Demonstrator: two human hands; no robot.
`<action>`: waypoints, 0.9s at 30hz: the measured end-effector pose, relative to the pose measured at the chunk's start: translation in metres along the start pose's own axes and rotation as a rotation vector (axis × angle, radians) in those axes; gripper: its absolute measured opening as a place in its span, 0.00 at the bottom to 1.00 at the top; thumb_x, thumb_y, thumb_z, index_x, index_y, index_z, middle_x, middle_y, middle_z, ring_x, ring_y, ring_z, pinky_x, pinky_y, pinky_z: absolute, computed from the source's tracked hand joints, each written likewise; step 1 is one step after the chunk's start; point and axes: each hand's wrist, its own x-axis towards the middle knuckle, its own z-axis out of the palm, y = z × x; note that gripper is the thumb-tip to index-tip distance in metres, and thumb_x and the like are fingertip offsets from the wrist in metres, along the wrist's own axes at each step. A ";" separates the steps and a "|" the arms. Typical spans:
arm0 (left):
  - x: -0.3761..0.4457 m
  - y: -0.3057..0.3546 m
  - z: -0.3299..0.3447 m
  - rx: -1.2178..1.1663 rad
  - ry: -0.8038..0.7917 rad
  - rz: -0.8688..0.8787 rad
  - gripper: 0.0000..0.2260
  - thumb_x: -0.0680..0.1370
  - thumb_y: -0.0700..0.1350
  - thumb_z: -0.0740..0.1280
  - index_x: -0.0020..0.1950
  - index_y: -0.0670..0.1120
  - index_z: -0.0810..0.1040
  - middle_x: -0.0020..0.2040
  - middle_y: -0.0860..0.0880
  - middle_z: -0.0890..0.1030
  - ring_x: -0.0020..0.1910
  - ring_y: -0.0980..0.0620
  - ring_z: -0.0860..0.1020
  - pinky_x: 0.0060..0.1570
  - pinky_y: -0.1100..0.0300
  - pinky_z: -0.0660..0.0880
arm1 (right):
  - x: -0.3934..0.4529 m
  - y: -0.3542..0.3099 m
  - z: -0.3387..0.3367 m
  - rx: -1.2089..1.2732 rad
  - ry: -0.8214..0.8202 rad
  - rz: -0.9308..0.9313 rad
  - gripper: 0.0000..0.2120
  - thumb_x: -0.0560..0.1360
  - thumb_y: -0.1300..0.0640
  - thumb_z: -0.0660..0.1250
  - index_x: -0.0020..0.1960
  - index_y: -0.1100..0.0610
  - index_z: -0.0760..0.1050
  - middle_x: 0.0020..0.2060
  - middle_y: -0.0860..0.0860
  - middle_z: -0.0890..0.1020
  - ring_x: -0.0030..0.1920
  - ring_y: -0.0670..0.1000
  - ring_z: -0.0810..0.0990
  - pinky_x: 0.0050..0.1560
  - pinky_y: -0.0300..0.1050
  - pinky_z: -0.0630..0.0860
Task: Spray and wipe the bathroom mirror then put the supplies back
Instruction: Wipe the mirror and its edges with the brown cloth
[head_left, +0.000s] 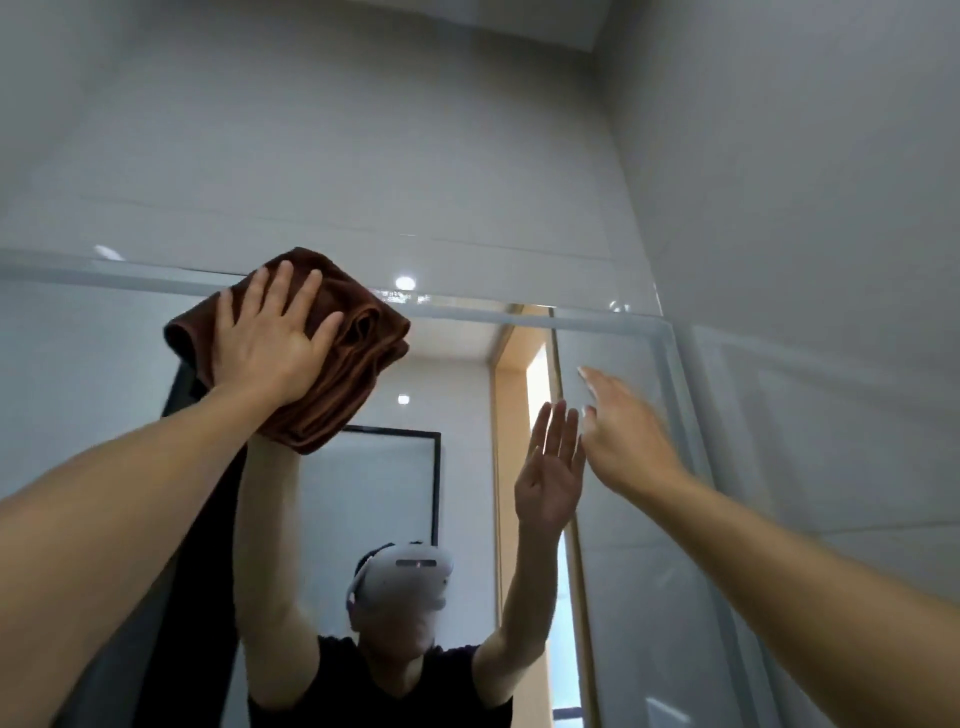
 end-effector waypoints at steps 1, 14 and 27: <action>-0.007 -0.026 -0.003 0.011 0.021 -0.049 0.30 0.81 0.66 0.43 0.82 0.58 0.52 0.83 0.50 0.52 0.81 0.48 0.49 0.78 0.42 0.45 | 0.000 -0.004 0.003 0.002 0.002 -0.009 0.24 0.84 0.59 0.56 0.80 0.54 0.58 0.78 0.50 0.63 0.77 0.51 0.64 0.73 0.45 0.62; -0.020 0.036 0.006 0.041 0.044 0.044 0.32 0.80 0.66 0.43 0.82 0.55 0.54 0.82 0.48 0.53 0.81 0.47 0.50 0.78 0.42 0.44 | 0.025 0.012 -0.002 0.036 0.028 -0.097 0.24 0.85 0.56 0.54 0.80 0.51 0.57 0.79 0.47 0.61 0.78 0.48 0.60 0.75 0.42 0.58; -0.007 0.282 0.048 -0.036 -0.081 0.651 0.28 0.83 0.62 0.44 0.82 0.56 0.49 0.83 0.52 0.47 0.81 0.51 0.42 0.78 0.43 0.37 | 0.022 0.057 -0.037 0.004 0.143 -0.093 0.18 0.84 0.60 0.52 0.72 0.55 0.69 0.68 0.53 0.75 0.65 0.56 0.75 0.63 0.50 0.72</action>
